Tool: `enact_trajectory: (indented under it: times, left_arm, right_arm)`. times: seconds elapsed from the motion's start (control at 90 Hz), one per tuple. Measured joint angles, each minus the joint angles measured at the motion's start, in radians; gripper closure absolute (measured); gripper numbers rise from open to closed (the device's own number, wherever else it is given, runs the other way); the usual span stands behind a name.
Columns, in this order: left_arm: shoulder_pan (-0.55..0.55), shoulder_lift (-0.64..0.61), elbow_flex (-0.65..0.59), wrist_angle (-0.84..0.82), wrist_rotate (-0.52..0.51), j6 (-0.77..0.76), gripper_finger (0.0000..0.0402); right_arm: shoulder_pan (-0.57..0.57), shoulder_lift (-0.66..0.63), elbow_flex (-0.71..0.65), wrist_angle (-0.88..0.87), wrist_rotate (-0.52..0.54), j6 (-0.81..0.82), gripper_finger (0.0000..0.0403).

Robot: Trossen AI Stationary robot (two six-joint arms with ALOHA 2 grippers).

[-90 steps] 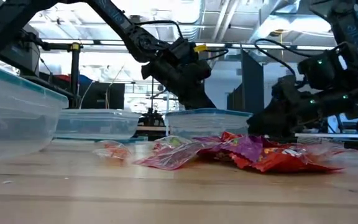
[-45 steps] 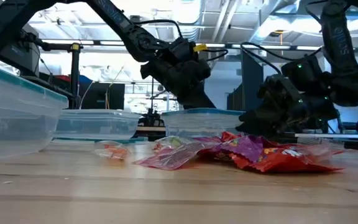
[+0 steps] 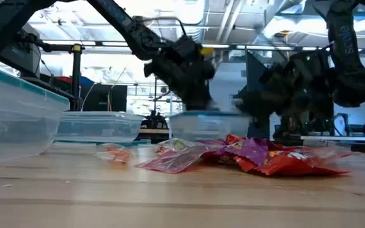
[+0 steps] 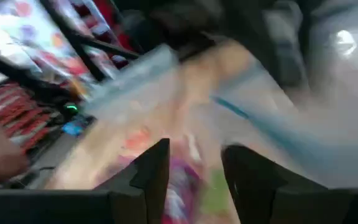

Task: Sort candy
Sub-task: Open the top right transparent bin

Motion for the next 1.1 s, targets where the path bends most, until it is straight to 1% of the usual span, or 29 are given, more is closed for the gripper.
enact_trajectory:
  times: [0.044, 0.156, 0.267, 0.389, 0.456, 0.511, 0.578, 0.656, 0.722, 0.789, 0.833, 0.911, 0.967, 1.1]
  left_arm:
    - [-0.002, -0.001, -0.009, -0.002, -0.018, -0.001, 0.039]
    - [-0.002, -0.002, -0.009, -0.024, -0.014, -0.002, 0.04]
    - [-0.002, -0.01, -0.002, -0.033, -0.008, -0.002, 0.0397]
    - [-0.007, -0.038, 0.029, -0.072, -0.019, -0.004, 0.0397]
    - [-0.013, -0.062, 0.046, -0.078, -0.03, -0.002, 0.0399]
    - [-0.016, -0.089, 0.058, -0.106, -0.047, 0.013, 0.04]
    - [-0.017, -0.124, 0.082, -0.125, -0.087, 0.026, 0.0401]
    - [-0.022, -0.173, 0.099, -0.197, -0.145, 0.01, 0.0401]
    - [-0.027, -0.208, 0.107, -0.269, -0.186, -0.027, 0.0401]
    - [-0.04, -0.238, 0.108, -0.334, -0.214, -0.072, 0.0401]
    - [-0.047, -0.251, 0.108, -0.379, -0.231, -0.116, 0.0401]
    - [-0.055, -0.257, 0.106, -0.444, -0.258, -0.209, 0.0401]
    - [-0.054, -0.239, 0.099, -0.474, -0.271, -0.22, 0.0401]
    - [-0.053, -0.173, 0.066, -0.455, -0.286, -0.206, 0.0401]
  right_arm:
    - [0.01, -0.003, 0.013, -0.001, 0.007, 0.014, 0.0271]
    - [0.035, -0.008, 0.022, -0.001, 0.007, 0.027, 0.0271]
    - [0.033, -0.015, 0.02, -0.005, -0.05, 0.037, 0.0271]
    - [0.028, -0.108, 0.019, -0.011, -0.057, 0.058, 0.0272]
    - [0.026, -0.186, 0.026, -0.073, -0.025, 0.035, 0.0276]
    - [0.022, -0.255, 0.043, -0.186, 0.019, -0.014, 0.028]
    - [0.018, -0.339, 0.086, -0.411, 0.093, -0.106, 0.0284]
    - [0.015, -0.415, 0.166, -0.761, 0.232, -0.247, 0.0287]
    - [0.017, -0.447, 0.255, -1.053, 0.362, -0.364, 0.0287]
    - [0.023, -0.452, 0.337, -1.25, 0.478, -0.466, 0.0287]
    - [0.026, -0.443, 0.383, -1.324, 0.542, -0.514, 0.0288]
    - [0.022, -0.413, 0.443, -1.383, 0.613, -0.55, 0.0288]
    - [0.014, -0.379, 0.474, -1.398, 0.635, -0.55, 0.0288]
    - [-0.001, -0.301, 0.503, -1.446, 0.64, -0.543, 0.0288]
